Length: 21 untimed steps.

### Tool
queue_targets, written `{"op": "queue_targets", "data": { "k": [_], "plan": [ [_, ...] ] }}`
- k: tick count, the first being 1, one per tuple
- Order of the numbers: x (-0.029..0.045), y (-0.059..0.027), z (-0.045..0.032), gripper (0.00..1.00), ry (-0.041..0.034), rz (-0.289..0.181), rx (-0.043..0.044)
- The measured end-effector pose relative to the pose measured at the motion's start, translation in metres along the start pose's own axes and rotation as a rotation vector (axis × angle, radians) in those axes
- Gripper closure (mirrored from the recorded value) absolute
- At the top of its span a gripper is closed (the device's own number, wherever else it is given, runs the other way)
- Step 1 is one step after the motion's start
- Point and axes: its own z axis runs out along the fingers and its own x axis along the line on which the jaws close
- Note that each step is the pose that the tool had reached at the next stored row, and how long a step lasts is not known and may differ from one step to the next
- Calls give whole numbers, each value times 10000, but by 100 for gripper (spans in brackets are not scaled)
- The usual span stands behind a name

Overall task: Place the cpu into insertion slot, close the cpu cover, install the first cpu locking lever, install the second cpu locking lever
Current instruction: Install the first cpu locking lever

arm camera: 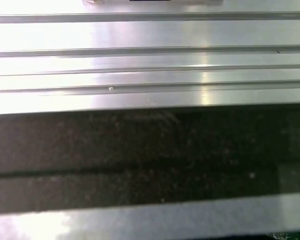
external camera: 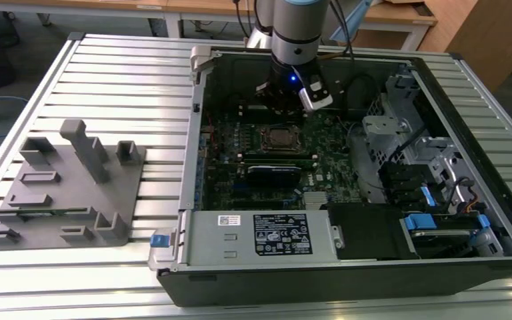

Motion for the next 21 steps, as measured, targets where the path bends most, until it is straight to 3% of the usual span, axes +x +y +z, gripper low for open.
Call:
{"op": "queue_targets", "data": {
  "k": [10, 21],
  "plan": [
    [-1, -19, -2, 89, -74, -9, -13],
    [12, -19, -3, 89, -279, -34, -48]
  ]
}}
